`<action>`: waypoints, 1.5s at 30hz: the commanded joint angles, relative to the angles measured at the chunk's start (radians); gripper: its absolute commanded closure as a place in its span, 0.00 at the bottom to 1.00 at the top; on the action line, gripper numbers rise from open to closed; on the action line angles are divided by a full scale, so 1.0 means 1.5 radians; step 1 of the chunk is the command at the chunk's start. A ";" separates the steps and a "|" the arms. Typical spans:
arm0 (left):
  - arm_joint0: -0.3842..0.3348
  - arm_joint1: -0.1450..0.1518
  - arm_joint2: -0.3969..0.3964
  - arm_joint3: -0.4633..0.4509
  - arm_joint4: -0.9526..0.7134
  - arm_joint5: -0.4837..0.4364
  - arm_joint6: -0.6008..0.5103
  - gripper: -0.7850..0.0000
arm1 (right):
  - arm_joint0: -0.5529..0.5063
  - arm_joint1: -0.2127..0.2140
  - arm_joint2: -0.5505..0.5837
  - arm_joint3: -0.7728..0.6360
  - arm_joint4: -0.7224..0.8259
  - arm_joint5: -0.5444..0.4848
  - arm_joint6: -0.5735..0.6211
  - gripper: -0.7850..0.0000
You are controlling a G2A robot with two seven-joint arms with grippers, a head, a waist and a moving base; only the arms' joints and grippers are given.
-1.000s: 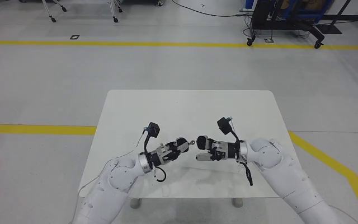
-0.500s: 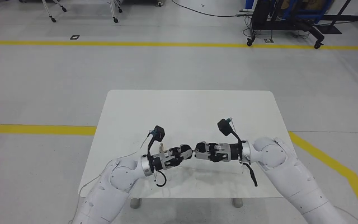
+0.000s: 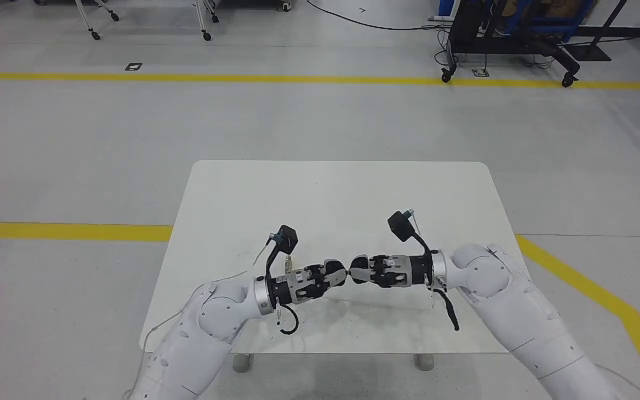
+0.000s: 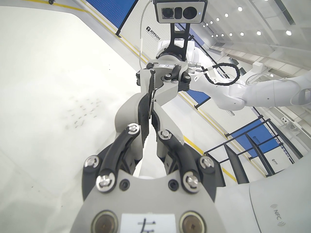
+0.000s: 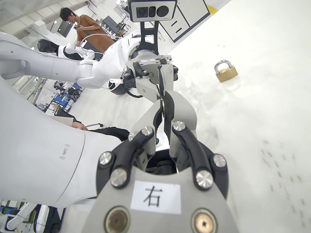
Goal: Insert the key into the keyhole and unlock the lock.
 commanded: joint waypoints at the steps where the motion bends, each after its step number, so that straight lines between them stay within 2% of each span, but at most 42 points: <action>1: -0.001 0.001 0.001 0.001 0.000 0.000 0.001 1.00 | 0.000 0.000 -0.002 0.000 0.001 -0.001 0.002 1.00; 2: -0.002 0.001 0.001 0.001 0.001 0.000 0.002 1.00 | 0.000 0.001 -0.002 0.000 0.002 -0.002 0.002 1.00; 3: -0.002 0.001 0.002 0.001 0.001 0.000 0.004 0.68 | 0.001 0.001 -0.003 0.000 0.002 -0.003 0.003 1.00; 4: -0.003 0.002 0.001 0.002 0.002 0.001 0.006 0.01 | 0.001 0.001 -0.004 0.001 0.003 -0.004 0.003 1.00; 11: -0.003 0.004 -0.008 0.000 0.013 -0.005 0.042 0.00 | -0.006 0.006 0.008 0.000 0.016 -0.013 -0.007 1.00; 18: 0.008 0.009 -0.039 -0.010 0.024 -0.004 0.095 0.00 | -0.036 0.020 0.059 0.013 0.037 -0.039 -0.023 1.00; 29: 0.009 0.009 -0.039 -0.015 0.033 0.002 0.099 0.00 | -0.036 0.020 0.059 0.013 0.037 -0.039 -0.023 1.00; 32: 0.009 0.010 -0.038 -0.041 0.097 0.015 0.103 0.00 | -0.036 0.020 0.059 0.013 0.037 -0.039 -0.023 1.00; 36: 0.013 0.020 -0.087 -0.077 0.178 0.033 0.113 0.00 | -0.036 0.020 0.059 0.013 0.037 -0.039 -0.023 1.00; 41: 0.055 0.041 -0.164 -0.173 0.348 0.057 0.058 0.00 | -0.036 0.020 0.059 0.013 0.037 -0.039 -0.023 1.00; 45: 0.097 0.051 -0.191 -0.230 0.470 0.091 0.023 0.00 | -0.036 0.020 0.059 0.013 0.037 -0.039 -0.023 1.00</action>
